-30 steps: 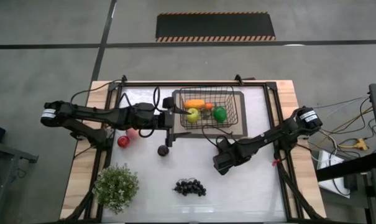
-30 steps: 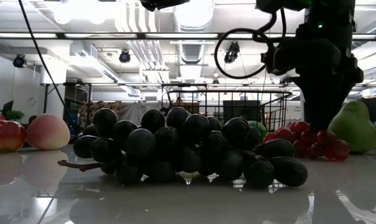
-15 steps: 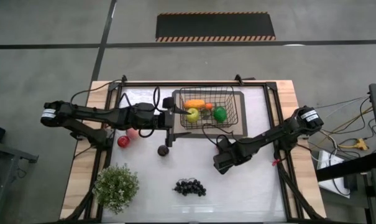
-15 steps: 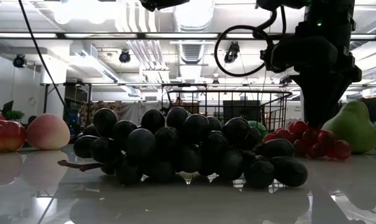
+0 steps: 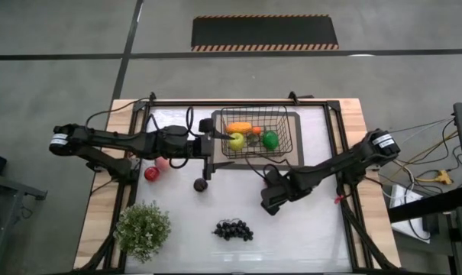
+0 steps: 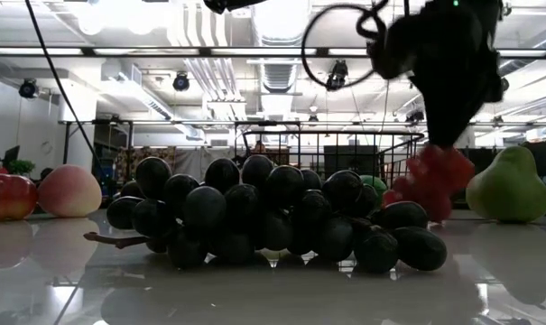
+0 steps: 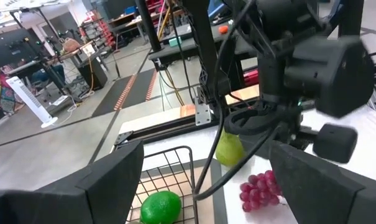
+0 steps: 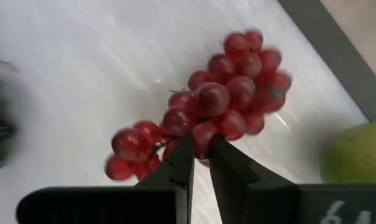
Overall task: Build produce basket
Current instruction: Put the red grapes into the black wire basket
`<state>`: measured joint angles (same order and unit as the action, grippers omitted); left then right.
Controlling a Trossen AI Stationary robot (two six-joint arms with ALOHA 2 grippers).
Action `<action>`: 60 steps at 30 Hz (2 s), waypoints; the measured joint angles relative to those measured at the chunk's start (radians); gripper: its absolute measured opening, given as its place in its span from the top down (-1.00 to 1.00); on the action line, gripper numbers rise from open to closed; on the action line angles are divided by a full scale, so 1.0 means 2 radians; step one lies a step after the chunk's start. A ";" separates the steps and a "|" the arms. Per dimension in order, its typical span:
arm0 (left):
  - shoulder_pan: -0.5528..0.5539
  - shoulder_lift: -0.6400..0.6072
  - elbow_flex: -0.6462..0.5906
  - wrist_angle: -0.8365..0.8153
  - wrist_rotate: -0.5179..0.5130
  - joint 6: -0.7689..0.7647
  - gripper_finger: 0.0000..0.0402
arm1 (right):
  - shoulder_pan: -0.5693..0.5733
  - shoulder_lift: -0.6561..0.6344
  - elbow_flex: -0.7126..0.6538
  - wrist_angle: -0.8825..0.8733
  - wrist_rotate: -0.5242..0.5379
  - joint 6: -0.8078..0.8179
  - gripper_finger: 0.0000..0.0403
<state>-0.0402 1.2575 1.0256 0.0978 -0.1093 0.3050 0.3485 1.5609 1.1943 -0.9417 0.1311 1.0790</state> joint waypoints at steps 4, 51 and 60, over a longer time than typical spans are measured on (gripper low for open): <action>0.000 0.000 -0.001 0.000 0.000 0.000 -0.64 | 0.000 -0.017 0.020 0.000 0.000 -0.039 0.84; 0.000 -0.039 -0.010 0.052 -0.002 0.013 -0.64 | -0.286 -0.035 0.098 0.029 0.145 -0.316 0.85; 0.000 -0.039 -0.010 0.051 -0.003 0.013 -0.64 | -0.310 0.017 0.096 0.027 0.152 -0.325 0.85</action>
<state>-0.0395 1.1790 1.0050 0.2005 -0.1148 0.3302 -0.2714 1.5956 1.3872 -0.8873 0.4358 0.4282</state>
